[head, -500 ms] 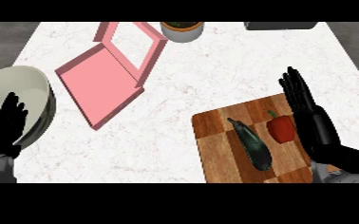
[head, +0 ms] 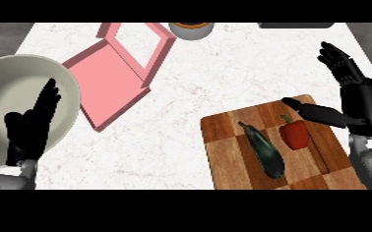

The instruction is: Pick the bell pepper from the cutting board and place it in the cardboard box

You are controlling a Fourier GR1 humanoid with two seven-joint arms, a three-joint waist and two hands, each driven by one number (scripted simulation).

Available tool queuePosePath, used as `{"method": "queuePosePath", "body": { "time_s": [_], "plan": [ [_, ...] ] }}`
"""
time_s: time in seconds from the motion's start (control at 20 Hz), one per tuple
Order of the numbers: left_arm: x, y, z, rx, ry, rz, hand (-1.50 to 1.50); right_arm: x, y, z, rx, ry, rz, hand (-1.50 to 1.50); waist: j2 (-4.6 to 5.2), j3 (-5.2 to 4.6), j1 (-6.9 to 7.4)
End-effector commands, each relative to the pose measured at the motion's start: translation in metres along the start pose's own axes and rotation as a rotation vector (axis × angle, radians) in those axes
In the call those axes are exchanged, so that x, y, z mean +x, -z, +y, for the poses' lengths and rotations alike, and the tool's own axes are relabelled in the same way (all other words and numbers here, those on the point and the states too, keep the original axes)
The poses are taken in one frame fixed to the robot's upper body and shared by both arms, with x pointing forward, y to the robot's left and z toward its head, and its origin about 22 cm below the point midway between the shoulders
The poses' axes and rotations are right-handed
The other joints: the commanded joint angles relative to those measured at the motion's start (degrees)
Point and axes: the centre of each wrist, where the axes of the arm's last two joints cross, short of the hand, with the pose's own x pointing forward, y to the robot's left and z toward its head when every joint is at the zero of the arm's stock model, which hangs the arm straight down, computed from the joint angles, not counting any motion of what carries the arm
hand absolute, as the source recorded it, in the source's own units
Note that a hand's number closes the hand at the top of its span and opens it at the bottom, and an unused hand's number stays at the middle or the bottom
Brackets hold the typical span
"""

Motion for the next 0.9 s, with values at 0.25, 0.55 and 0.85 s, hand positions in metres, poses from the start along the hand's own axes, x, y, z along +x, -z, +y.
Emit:
{"method": "queuePosePath", "body": {
  "time_s": [0.25,0.55,0.85],
  "plan": [
    [-0.009,-0.022,-0.033,-0.094,0.048,-0.049,0.00,-0.020,-0.014,-0.037,-0.100,-0.056,0.010,-1.50,-0.08,0.20,0.20],
    [-0.001,-0.023,-0.025,-0.085,0.070,-0.059,0.00,0.004,-0.002,-0.073,0.132,-0.490,0.114,-1.50,-0.32,0.04,0.54],
    [-0.001,-0.022,-0.036,-0.100,0.073,-0.065,0.00,0.030,-0.005,-0.070,0.506,-0.737,0.330,-1.50,-0.17,-0.12,0.59]
  ]
}}
